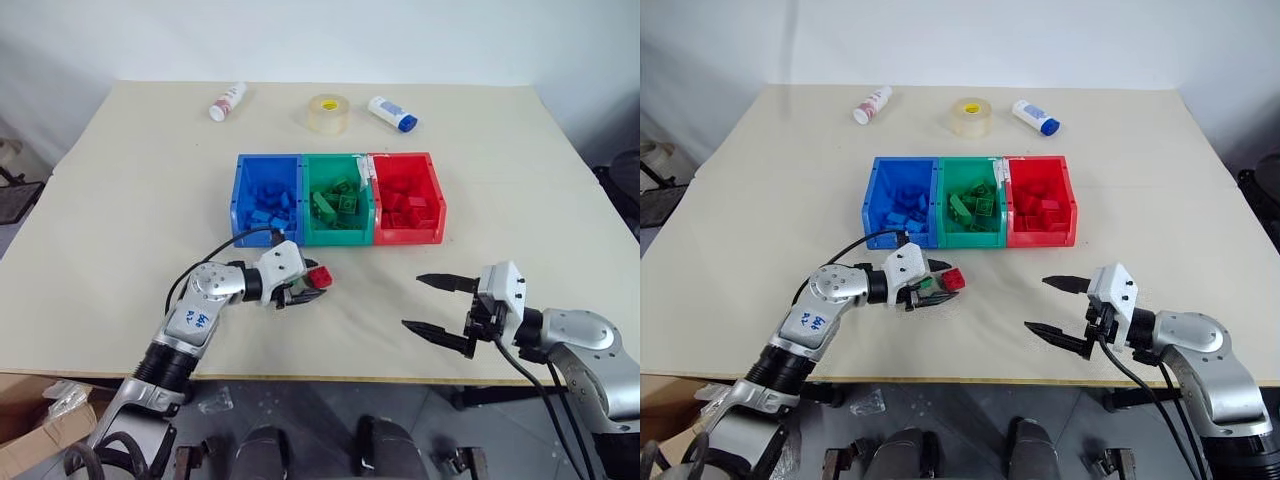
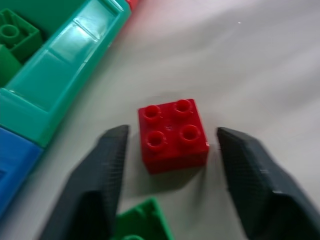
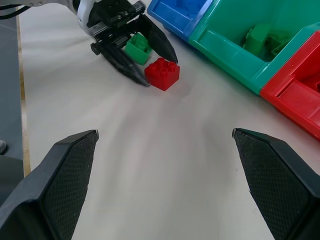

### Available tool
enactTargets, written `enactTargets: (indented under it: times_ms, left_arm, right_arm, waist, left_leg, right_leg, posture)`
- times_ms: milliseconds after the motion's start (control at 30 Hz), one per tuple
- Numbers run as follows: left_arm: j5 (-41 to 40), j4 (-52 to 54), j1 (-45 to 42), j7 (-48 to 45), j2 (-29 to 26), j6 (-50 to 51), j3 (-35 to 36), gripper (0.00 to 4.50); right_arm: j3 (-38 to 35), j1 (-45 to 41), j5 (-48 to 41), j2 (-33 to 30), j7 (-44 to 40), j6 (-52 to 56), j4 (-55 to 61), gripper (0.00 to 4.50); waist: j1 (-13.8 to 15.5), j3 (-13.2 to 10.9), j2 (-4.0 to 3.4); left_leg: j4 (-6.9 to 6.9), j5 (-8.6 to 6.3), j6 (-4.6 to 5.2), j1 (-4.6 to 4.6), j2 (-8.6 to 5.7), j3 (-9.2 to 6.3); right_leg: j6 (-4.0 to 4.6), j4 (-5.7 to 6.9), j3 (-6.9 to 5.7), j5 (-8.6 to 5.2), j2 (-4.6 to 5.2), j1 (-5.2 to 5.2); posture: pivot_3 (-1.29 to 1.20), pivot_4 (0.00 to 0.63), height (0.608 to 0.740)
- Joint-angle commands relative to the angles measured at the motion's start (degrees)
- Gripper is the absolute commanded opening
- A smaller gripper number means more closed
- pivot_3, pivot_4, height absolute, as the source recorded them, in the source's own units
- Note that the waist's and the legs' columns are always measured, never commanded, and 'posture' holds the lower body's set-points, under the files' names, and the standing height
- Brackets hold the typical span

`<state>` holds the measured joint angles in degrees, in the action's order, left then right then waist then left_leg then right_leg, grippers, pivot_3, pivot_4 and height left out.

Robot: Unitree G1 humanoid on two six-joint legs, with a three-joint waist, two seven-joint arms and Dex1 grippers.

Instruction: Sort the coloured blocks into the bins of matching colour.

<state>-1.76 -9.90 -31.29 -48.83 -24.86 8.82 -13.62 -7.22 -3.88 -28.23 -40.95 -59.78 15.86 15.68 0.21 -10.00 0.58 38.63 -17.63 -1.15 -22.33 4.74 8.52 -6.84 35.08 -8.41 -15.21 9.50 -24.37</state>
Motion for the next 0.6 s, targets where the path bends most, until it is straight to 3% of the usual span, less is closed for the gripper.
enactTargets:
  times_ms: [33,367,600]
  left_arm:
    - [0.2,-1.18,-0.5,-0.61,1.23,-1.67,-0.97,1.51]
    - [-5.49,1.02,-2.27,-2.51,6.07,-6.5,2.12,1.45]
    - [-4.87,-5.23,-11.72,3.82,13.33,-7.57,3.91,1.45]
  right_arm:
    - [-1.72,0.07,-0.93,-0.41,0.42,-0.45,2.03,4.5]
    - [-3.32,0.52,-1.31,-1.06,0.81,-0.31,1.69,4.5]
    - [-7.34,0.72,-2.16,-0.48,3.4,-0.09,1.71,4.5]
  waist:
    - [0.02,0.0,0.0]
    - [1.14,0.0,0.0]
    - [1.3,-0.03,0.05]
  left_leg:
    - [0.01,0.0,0.01,0.0,0.0,0.0]
    - [0.33,-0.1,0.12,-0.13,0.01,-0.04]
    - [0.46,-0.12,0.15,-0.26,-0.01,-0.09]
  right_leg:
    - [0.0,0.0,0.0,0.0,0.0,0.0]
    - [-0.02,0.02,0.0,0.01,0.0,0.01]
    - [-0.09,-0.04,0.0,0.05,0.0,0.02]
  posture:
    - [0.0,0.15,0.74]
    - [0.0,0.15,0.74]
    - [0.0,0.15,0.74]
